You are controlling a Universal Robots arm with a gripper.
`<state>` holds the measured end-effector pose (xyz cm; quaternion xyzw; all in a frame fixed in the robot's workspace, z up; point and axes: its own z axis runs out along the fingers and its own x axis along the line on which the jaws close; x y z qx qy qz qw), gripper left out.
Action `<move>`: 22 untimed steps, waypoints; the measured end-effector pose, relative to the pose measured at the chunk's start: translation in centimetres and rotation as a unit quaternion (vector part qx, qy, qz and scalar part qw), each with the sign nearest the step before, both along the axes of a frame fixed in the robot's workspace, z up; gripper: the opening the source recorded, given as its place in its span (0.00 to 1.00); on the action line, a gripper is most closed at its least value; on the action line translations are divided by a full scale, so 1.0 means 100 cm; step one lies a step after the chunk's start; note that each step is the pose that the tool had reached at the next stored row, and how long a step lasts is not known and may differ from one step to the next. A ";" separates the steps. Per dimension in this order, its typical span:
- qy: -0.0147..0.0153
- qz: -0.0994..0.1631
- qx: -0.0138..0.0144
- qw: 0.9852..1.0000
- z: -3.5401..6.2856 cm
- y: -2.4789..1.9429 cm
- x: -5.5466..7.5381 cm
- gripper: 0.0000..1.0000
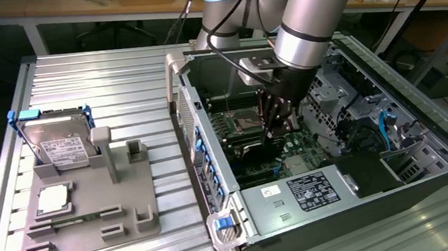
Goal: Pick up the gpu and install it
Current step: 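Press down on the gpu until it lock into place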
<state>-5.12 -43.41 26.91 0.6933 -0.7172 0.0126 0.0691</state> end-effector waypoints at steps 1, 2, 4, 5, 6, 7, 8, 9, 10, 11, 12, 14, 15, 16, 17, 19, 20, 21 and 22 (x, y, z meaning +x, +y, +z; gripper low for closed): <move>0.000 0.000 0.000 1.000 -0.0008 0.0000 0.000 0.11; 0.000 0.000 0.000 1.000 -0.0001 0.0001 0.000 0.11; 0.000 0.000 0.001 1.000 0.0087 0.0002 0.000 0.11; 0.000 0.000 0.001 1.000 0.0135 0.0002 0.000 0.11; 0.000 0.000 0.001 1.000 0.0170 0.0002 0.000 0.11; 0.000 0.000 0.001 1.000 0.0192 0.0002 0.000 0.11; 0.000 0.000 0.001 1.000 0.0213 0.0002 -0.001 0.11; 0.000 0.000 0.001 1.000 0.0234 0.0001 -0.002 0.11; 0.000 0.000 0.001 1.000 0.0250 0.0001 -0.003 0.11; 0.000 0.000 0.001 1.000 0.0265 0.0001 -0.004 0.11; 0.000 0.000 0.001 1.000 0.0275 0.0001 -0.006 0.11; 0.000 0.000 0.001 1.000 0.0287 0.0001 -0.013 0.11; 0.000 0.000 0.001 1.000 0.0290 0.0001 -0.017 0.11; 0.000 0.000 0.001 1.000 0.0291 0.0001 -0.020 0.11; 0.000 0.000 0.001 1.000 0.0291 0.0002 -0.024 0.11; 0.000 0.000 0.001 1.000 0.0291 0.0001 -0.030 0.11; 0.000 -0.001 0.001 1.000 0.0291 0.0001 -0.032 0.11; 0.000 -0.001 0.001 1.000 0.0291 0.0002 -0.035 0.11; 0.000 -0.001 0.001 1.000 0.0291 0.0001 -0.038 0.11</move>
